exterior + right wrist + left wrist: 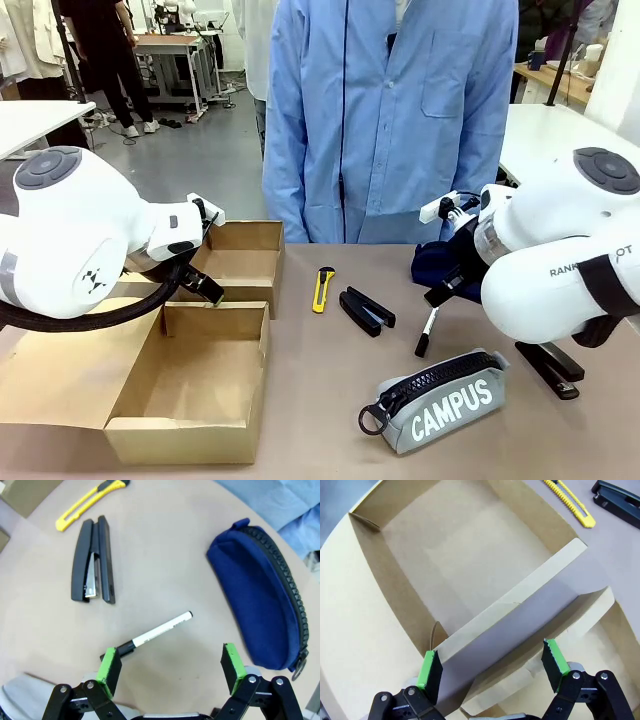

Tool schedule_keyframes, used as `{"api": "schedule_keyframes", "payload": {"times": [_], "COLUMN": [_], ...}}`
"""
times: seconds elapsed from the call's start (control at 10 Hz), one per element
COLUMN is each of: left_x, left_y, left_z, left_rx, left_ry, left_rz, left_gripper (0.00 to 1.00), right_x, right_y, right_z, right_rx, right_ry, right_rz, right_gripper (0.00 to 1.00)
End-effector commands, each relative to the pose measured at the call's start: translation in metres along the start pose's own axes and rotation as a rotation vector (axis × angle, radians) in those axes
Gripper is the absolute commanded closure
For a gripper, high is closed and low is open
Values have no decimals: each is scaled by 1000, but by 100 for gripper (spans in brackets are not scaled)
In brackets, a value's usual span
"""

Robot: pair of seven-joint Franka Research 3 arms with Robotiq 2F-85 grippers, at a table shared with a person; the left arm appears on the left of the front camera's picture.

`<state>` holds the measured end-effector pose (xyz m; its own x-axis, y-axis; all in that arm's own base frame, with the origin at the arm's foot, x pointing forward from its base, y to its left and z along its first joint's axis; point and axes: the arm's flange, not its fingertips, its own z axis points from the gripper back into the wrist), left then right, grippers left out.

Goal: Place items inside the box.
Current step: Pick up a Pencil pouch or Stapler and place it inside the Mailer Box closest to the robot.

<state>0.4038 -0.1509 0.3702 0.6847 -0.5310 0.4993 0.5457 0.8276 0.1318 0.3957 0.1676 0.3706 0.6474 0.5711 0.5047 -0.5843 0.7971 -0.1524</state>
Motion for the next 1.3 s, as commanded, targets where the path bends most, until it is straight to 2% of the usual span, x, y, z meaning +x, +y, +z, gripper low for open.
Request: {"api": "schedule_keyframes", "payload": {"times": [0.0, 0.1, 0.2, 0.3, 0.4, 0.5, 0.6, 0.7, 0.8, 0.9, 1.0, 1.1, 1.2], "left_x": [0, 3, 7, 6, -2, -17, -45, -78, -118, -159, -196, -217, -224], "left_y": [0, -5, -9, -10, -4, 7, 37, 78, 118, 151, 169, 177, 177], "left_z": [0, 36, 84, 123, 155, 183, 210, 223, 227, 223, 211, 199, 183], "left_rx": [0, -113, -166, -149, -182, -328, -509, -647, -763, -815, -874, -890, -865], "left_ry": [0, -24, -14, -5, -30, -36, -104, -184, -314, -414, -503, -552, -539], "left_rz": [0, 14, 131, 235, 321, 340, 362, 465, 613, 788, 957, 1107, 1251], "left_gripper": [0, 0, 0, 0, 0, 0, 0, 0, 0, 0, 0, 0, 0], "right_x": [1, 2, -1, -12, -30, -59, -106, -156, -206, -249, -289, -314, -324], "right_y": [-2, -7, -13, -19, -30, -45, -75, -102, -125, -142, -157, -165, -166], "right_z": [20, 57, 104, 143, 177, 203, 224, 236, 240, 238, 231, 223, 216], "right_rx": [48, 75, 97, 143, 260, 399, 504, 620, 673, 693, 714, 727, 709], "right_ry": [-43, -37, -7, -73, -79, -123, -232, -356, -479, -573, -657, -738, -742], "right_rz": [-4, -59, -212, -350, -489, -596, -745, -844, -967, -1080, -1199, -1224, -1267], "right_gripper": [0, 0, 0, 0, 0, 0, 0, 0, 0, 0, 0, 0, 0]}}
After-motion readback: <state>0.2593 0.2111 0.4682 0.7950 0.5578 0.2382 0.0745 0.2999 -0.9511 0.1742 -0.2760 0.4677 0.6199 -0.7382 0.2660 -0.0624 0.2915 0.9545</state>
